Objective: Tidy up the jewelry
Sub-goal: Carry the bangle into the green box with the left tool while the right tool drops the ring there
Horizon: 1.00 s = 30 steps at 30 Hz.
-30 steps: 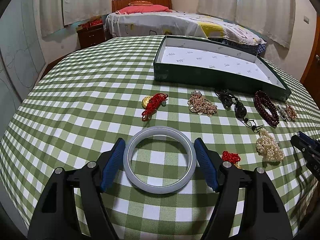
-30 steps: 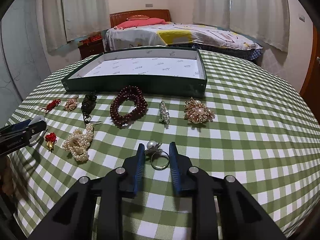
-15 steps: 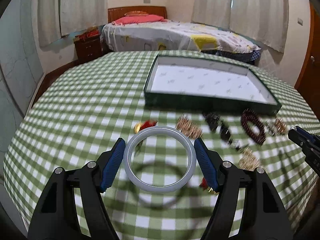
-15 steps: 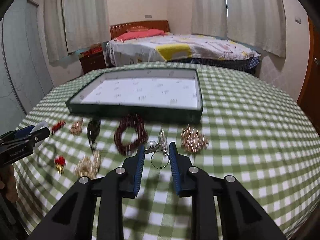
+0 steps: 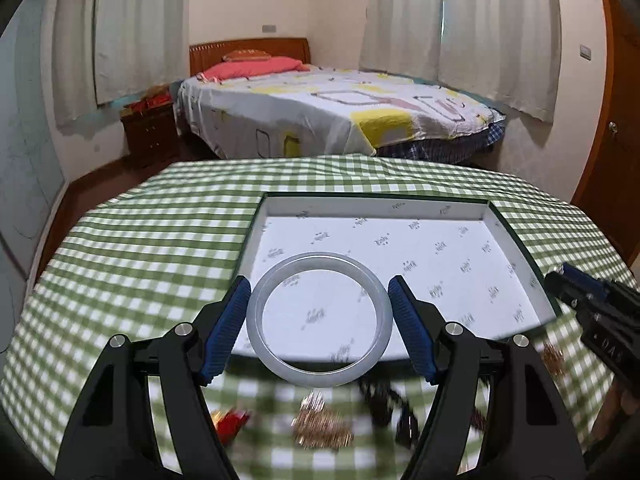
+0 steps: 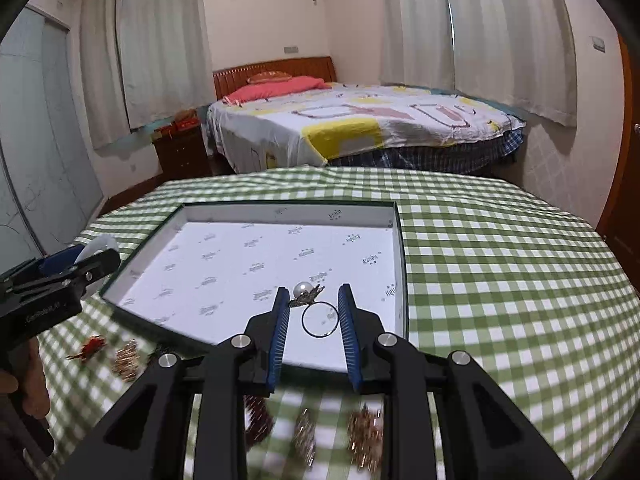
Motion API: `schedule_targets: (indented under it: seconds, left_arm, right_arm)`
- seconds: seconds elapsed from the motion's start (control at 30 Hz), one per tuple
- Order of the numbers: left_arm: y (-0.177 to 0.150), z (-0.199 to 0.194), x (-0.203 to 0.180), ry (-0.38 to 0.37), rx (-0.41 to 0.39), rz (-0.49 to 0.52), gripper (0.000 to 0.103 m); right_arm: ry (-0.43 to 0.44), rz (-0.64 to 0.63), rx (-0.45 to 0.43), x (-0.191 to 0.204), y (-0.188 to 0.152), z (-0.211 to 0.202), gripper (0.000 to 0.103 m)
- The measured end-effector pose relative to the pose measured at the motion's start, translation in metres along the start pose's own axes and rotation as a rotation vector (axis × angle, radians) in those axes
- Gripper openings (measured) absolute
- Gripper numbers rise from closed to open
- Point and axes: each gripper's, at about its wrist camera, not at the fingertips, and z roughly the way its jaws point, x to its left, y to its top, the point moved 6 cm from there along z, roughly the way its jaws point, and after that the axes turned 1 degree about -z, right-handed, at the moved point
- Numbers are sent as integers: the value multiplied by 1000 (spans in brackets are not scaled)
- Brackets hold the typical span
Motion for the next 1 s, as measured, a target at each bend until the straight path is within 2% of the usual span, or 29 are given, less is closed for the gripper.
schedule_targets:
  seconds: [0.23, 0.53, 0.73, 0.87, 1.0]
  left_arm:
    - [-11, 58, -3, 10, 111, 28, 69]
    - [-31, 87, -1, 6, 222, 17, 69]
    - [-34, 89, -3, -4, 227, 26, 70]
    - [-34, 88, -3, -8, 228, 33, 72]
    - [-25, 73, -1, -9, 186, 19, 78]
  right_arm:
    - [-11, 14, 112, -9, -7, 45, 26]
    - [-25, -1, 187, -13, -17, 63, 26]
    - [-34, -10, 188, -13, -20, 60, 27]
    - [-28, -10, 181, -15, -19, 60, 35]
    - [-25, 1, 159, -14, -17, 50, 36]
